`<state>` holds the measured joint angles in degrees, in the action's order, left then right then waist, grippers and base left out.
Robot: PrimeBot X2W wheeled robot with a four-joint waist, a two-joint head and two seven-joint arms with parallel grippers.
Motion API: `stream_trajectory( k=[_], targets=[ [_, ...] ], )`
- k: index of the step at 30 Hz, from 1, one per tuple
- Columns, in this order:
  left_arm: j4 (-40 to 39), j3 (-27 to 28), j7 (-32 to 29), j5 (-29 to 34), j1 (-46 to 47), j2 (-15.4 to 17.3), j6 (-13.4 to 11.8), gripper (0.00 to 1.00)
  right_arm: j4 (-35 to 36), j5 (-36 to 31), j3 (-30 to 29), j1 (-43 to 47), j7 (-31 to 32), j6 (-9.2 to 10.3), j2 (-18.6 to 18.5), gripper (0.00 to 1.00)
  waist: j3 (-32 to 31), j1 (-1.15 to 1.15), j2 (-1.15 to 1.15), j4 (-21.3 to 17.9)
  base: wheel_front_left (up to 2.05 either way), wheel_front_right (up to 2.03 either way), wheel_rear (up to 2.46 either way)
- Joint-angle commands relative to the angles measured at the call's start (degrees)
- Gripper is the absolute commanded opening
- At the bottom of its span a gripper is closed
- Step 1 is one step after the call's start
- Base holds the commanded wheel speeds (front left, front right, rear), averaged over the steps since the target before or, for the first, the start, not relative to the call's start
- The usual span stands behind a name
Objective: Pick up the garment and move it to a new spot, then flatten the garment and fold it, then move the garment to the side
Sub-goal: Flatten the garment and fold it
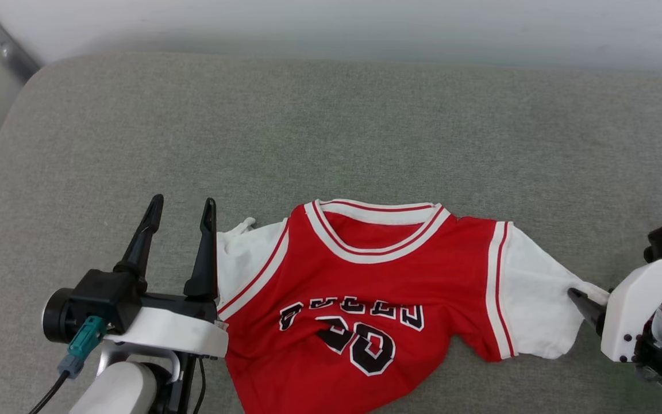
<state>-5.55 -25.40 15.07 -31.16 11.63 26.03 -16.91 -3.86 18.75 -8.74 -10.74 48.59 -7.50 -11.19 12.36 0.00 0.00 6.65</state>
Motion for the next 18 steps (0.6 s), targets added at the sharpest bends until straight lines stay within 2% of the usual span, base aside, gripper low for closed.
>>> stream_trajectory(
  k=[1,8,9,11,12,18],
  targets=[
    [0.4,0.4,0.1,0.5,0.7,-0.6,0.5,1.0,-1.2,0.3,0.7,-1.2,0.9,0.02,-0.7,1.0,1.4,0.0,0.0,1.2,0.0,0.0,0.0],
    [2.9,1.5,0.1,1.1,0.6,-2.5,2.9,1.0,-9.6,2.8,3.6,-1.3,5.4,0.02,-0.9,1.0,1.7,0.0,0.0,2.2,0.0,0.0,0.0],
    [3.3,1.7,0.1,1.0,0.5,-2.6,3.3,1.0,-10.4,3.3,3.8,-1.1,5.6,0.02,-0.7,0.75,1.6,0.0,0.0,2.2,0.0,0.0,0.0],
    [3.9,2.4,0.1,1.0,0.5,-2.8,4.1,1.0,-11.1,4.1,4.4,-1.4,5.1,0.02,-0.7,0.11,1.5,0.0,0.0,2.1,0.0,0.0,0.0],
    [4.3,2.7,0.1,1.0,0.2,-2.9,4.3,1.0,-11.2,4.4,4.8,-1.7,4.7,0.01,-0.8,0.0,1.3,0.0,0.0,1.9,0.0,0.0,0.0],
    [6.9,3.8,-0.2,-0.4,-0.4,-2.2,6.2,1.0,-8.9,4.6,5.9,-3.7,-0.8,0.02,-3.6,0.0,-0.8,0.0,0.0,0.4,0.0,0.0,0.0]
  ],
)
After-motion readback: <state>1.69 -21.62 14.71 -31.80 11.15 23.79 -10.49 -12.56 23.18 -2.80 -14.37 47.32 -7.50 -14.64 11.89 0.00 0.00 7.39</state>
